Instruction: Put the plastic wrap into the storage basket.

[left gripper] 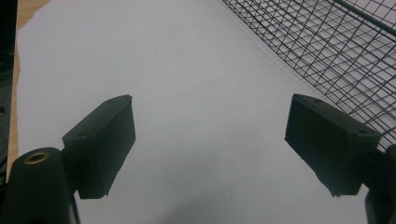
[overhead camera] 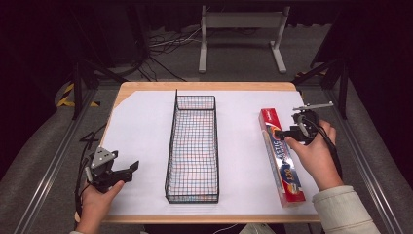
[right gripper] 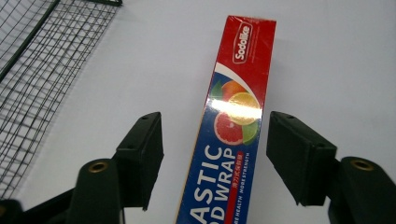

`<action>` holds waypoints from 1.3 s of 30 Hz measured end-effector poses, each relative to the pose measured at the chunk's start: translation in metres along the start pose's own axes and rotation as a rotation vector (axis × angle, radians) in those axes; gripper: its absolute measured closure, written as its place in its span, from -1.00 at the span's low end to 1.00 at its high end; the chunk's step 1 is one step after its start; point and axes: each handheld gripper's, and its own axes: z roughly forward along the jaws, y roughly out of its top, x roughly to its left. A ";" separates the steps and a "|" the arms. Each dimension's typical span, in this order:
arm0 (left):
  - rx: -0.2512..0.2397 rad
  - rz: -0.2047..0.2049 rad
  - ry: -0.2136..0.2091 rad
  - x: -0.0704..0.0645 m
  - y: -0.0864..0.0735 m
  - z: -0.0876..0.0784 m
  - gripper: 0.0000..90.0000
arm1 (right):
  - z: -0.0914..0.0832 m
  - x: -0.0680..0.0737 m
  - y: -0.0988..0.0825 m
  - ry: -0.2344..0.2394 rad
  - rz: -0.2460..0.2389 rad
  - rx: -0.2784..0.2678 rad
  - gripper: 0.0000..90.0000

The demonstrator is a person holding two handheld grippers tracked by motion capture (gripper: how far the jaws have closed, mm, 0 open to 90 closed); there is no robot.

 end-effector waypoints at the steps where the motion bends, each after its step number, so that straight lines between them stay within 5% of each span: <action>1: 0.002 -0.003 0.000 0.000 0.000 0.000 -0.63 | 0.006 -0.001 0.000 -0.008 0.003 0.015 -0.26; 7: 0.000 -0.004 0.000 0.001 0.000 -0.001 -0.63 | 0.028 -0.003 -0.001 -0.048 0.023 0.089 -0.52; 10: 0.003 -0.008 -0.002 0.001 -0.001 0.000 -0.63 | 0.035 -0.003 -0.002 -0.141 0.014 0.149 -0.60; 31: 0.004 -0.008 -0.003 0.001 -0.001 0.000 -0.63 | 0.073 -0.003 -0.017 -0.101 0.038 0.337 -0.48; 39: 0.002 -0.007 -0.003 0.002 -0.001 0.000 -0.63 | 0.080 -0.001 -0.020 -0.114 0.085 0.348 -0.34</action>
